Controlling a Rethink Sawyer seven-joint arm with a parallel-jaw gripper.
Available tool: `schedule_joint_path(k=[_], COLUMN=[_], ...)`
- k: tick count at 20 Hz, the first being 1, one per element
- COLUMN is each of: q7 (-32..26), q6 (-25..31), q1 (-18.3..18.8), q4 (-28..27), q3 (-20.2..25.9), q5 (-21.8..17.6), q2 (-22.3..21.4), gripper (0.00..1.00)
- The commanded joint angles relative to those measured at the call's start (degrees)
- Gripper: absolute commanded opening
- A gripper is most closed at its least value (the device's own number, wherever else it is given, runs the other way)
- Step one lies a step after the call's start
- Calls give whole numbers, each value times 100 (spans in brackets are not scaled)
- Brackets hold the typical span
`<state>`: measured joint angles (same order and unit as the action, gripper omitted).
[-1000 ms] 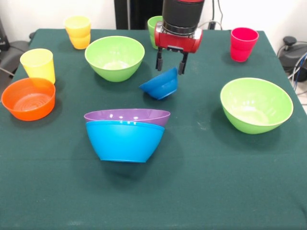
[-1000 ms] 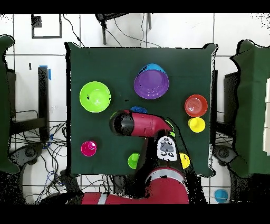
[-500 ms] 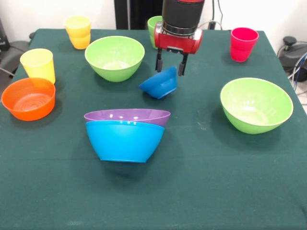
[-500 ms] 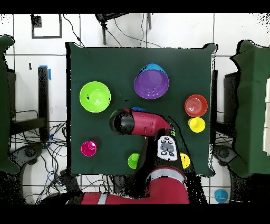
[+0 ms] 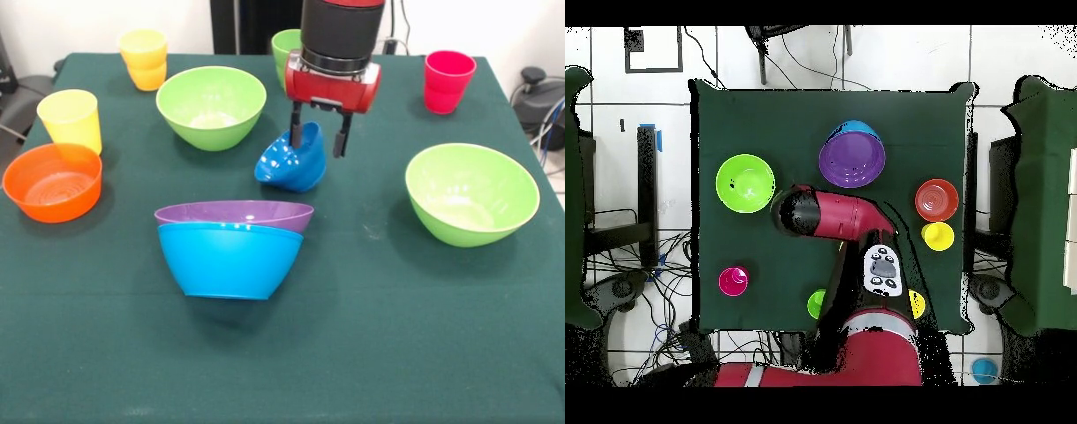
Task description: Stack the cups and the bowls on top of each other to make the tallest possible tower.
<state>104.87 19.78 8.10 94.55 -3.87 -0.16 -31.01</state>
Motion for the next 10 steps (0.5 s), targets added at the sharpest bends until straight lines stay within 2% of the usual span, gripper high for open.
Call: schedule_joint_path(k=[1,10], q7=[832,661], q6=[702,916], q1=[-148,-101], q4=[-745,-725], q3=[528,635], q5=[440,656], q2=[404,232], gripper=[100,100])
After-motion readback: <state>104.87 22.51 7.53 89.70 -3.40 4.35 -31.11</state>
